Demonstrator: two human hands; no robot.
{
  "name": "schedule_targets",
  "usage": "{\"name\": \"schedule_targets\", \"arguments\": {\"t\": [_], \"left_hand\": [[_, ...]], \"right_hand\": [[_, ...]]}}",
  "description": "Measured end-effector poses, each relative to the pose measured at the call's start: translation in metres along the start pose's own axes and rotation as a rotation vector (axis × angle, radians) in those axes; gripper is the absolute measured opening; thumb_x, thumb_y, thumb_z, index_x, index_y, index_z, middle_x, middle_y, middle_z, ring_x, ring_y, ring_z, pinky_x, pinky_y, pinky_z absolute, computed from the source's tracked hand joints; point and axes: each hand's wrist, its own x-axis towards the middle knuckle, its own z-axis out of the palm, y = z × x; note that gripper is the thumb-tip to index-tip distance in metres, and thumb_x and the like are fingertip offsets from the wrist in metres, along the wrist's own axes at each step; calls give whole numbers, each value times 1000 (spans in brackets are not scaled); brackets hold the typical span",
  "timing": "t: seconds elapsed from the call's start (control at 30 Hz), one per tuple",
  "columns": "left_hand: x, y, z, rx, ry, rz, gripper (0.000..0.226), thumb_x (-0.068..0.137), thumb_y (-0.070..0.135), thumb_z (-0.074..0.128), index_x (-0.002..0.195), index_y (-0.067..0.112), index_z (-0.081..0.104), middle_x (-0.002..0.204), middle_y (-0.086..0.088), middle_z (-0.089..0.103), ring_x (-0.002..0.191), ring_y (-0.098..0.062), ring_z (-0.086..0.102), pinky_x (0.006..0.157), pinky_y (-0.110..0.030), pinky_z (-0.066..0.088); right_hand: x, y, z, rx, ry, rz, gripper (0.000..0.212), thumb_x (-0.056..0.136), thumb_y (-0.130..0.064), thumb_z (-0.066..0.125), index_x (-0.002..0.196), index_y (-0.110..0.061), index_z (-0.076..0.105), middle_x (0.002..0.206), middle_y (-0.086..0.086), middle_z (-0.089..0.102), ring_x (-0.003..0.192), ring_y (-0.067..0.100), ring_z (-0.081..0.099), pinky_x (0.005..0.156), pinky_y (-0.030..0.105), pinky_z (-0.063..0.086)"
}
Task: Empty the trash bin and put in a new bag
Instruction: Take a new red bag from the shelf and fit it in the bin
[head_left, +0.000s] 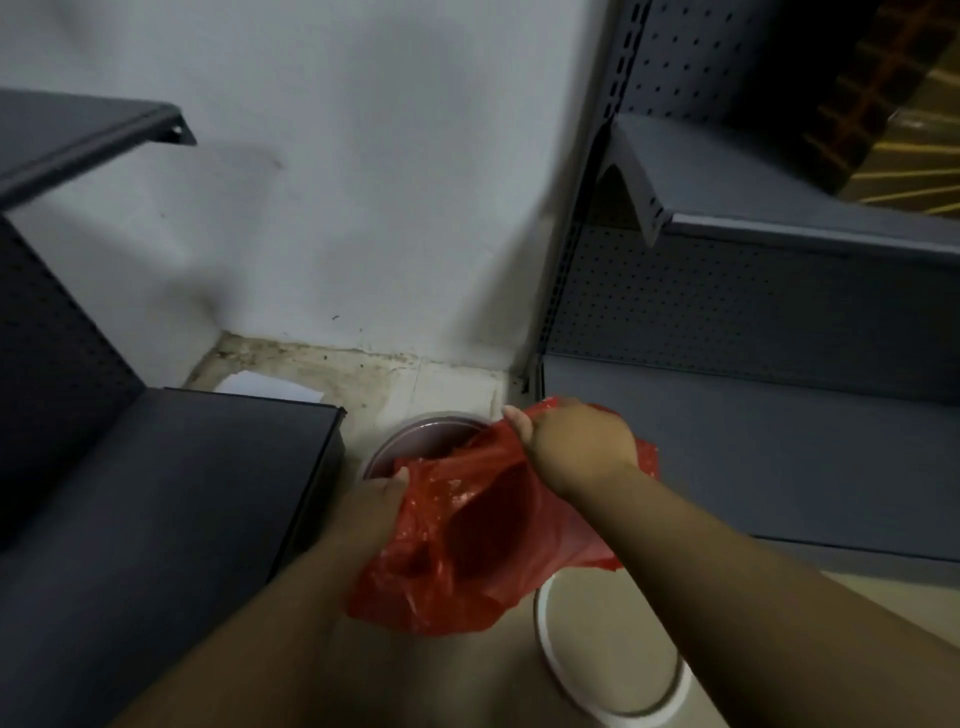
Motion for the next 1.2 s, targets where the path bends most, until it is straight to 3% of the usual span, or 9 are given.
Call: {"name": "schedule_targets", "arguments": {"t": [0.17, 0.37, 0.5, 0.63, 0.73, 0.8, 0.93, 1.03, 1.2], "left_hand": [[42, -42, -10, 43, 250, 116, 46, 98, 37, 34, 79, 9, 65, 85, -15, 61, 83, -30, 57, 75, -34, 42], [45, -74, -10, 216, 465, 222, 44, 99, 37, 29, 111, 11, 62, 109, -18, 65, 84, -23, 52, 74, -30, 36], [41, -79, -13, 222, 442, 276, 40, 98, 35, 34, 114, 15, 64, 115, -16, 66, 97, -30, 59, 76, -30, 37], [43, -73, -14, 217, 445, 290, 40, 98, 36, 33, 112, 16, 65, 111, -15, 67, 84, -19, 50, 76, -28, 36], [42, -73, -12, 241, 446, 295, 40, 98, 38, 33, 108, 17, 66, 108, -14, 68, 81, -19, 50, 74, -28, 36], [42, -74, -12, 245, 446, 299, 39, 98, 38, 33, 103, 17, 67, 104, -13, 68, 79, -18, 51, 72, -27, 35], [41, -78, -10, 234, 434, 311, 38, 98, 37, 35, 99, 16, 67, 103, -14, 68, 80, -19, 51, 74, -28, 36], [43, -80, -10, 245, 415, 312, 37, 97, 38, 35, 97, 18, 66, 101, -13, 68, 80, -19, 52, 74, -29, 37], [42, -79, -9, 281, 383, 318, 32, 97, 39, 35, 79, 25, 57, 94, -12, 66, 78, -20, 52, 72, -29, 36]], "right_hand": [[25, -23, 53, 178, 59, -112, 59, 98, -52, 24, 99, -13, 68, 111, 15, 64, 102, 35, 61, 83, 40, 47], [36, -13, 98, 183, 308, 11, 49, 96, -51, 30, 133, -24, 49, 141, 9, 43, 132, 31, 37, 108, 44, 28], [47, -2, 104, 406, 132, 242, 67, 89, -68, 25, 148, -38, 14, 162, -1, -3, 146, 36, -10, 115, 59, -2], [65, -3, 105, 629, -75, 364, 90, 74, -83, 32, 147, -45, -7, 159, 2, -22, 145, 41, 12, 113, 64, 11], [62, -13, 109, 703, -82, 333, 106, 73, -75, 51, 148, -37, -14, 158, 14, -7, 137, 40, 33, 109, 52, 34], [57, -19, 111, 678, -67, 273, 107, 76, -70, 54, 150, -30, -12, 156, 18, 8, 135, 40, 37, 106, 49, 37], [54, -30, 121, 653, -185, 134, 77, 90, -66, 24, 152, -24, 8, 153, 12, 33, 134, 34, 41, 108, 44, 33], [46, -35, 125, 758, -438, 102, 78, 93, -63, 9, 139, -12, 47, 142, 19, 47, 129, 34, 45, 113, 41, 28], [37, -33, 120, 702, -583, 168, 72, 99, -50, 11, 141, 0, 40, 150, 23, 33, 138, 36, 33, 113, 42, 22]]}}
